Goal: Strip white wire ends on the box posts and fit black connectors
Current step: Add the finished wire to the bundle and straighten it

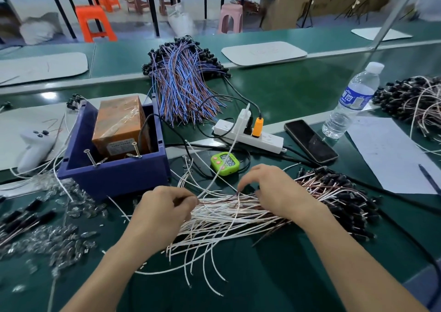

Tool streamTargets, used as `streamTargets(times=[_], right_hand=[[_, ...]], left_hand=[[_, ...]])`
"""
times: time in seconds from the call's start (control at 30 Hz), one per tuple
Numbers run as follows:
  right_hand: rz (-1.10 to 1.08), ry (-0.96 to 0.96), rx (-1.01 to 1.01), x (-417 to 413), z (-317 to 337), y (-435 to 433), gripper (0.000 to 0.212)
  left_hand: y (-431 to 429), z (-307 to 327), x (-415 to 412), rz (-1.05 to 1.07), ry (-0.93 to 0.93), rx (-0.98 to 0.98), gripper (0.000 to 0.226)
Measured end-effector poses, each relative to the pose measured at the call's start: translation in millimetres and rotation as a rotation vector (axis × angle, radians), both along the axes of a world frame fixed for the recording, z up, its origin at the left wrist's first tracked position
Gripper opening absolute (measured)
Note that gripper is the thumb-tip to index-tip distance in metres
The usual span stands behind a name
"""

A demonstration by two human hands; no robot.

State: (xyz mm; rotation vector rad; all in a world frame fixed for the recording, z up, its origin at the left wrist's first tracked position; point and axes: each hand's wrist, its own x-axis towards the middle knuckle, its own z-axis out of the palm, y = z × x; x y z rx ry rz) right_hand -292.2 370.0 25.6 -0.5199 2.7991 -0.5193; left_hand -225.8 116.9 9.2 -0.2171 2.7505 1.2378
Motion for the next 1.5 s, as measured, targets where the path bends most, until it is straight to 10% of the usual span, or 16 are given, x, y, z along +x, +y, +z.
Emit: streamTargets(times=[0.2, 0.47, 0.57, 0.67, 0.87, 1.03, 1.23, 1.5], right_hand=[[0.076, 0.093, 0.086, -8.3, -6.4, -11.3, 0.038], [-0.2, 0.357, 0.043, 2.0, 30.1, 23.6, 0.022], [-0.36, 0.403, 0.072, 8.8, 50.6, 67.2, 0.027], [-0.444, 0.31, 0.136, 14.5, 59.8, 104.6, 0.032], [-0.473, 0.133, 0.183, 30.3, 40.8, 124.9, 0.029], [-0.495, 0.183, 0.049, 36.3, 30.2, 132.4, 0.034], [-0.224, 0.034, 0.092, 34.2, 5.4, 106.5, 0.105], [-0.256, 0.187, -0.053, 31.8, -15.0, 114.5, 0.053]], left_hand=[[2.9, 5.6, -1.4, 0.017, -0.032, 0.136, 0.026], [9.2, 24.0, 7.0, 0.114, 0.262, -0.749, 0.035], [33.9, 31.7, 5.3, -0.037, 0.523, -0.501, 0.035], [66.5, 23.5, -3.8, -0.381, 0.353, -0.251, 0.071], [119.5, -20.5, -24.8, -0.754, 0.166, -0.369, 0.116], [124.1, -33.6, -32.8, -0.678, 0.239, -0.347, 0.101], [118.7, -25.7, -37.7, -0.551, 0.349, -0.252, 0.06], [144.2, -15.9, -53.6, -0.769, 0.344, -0.417, 0.064]])
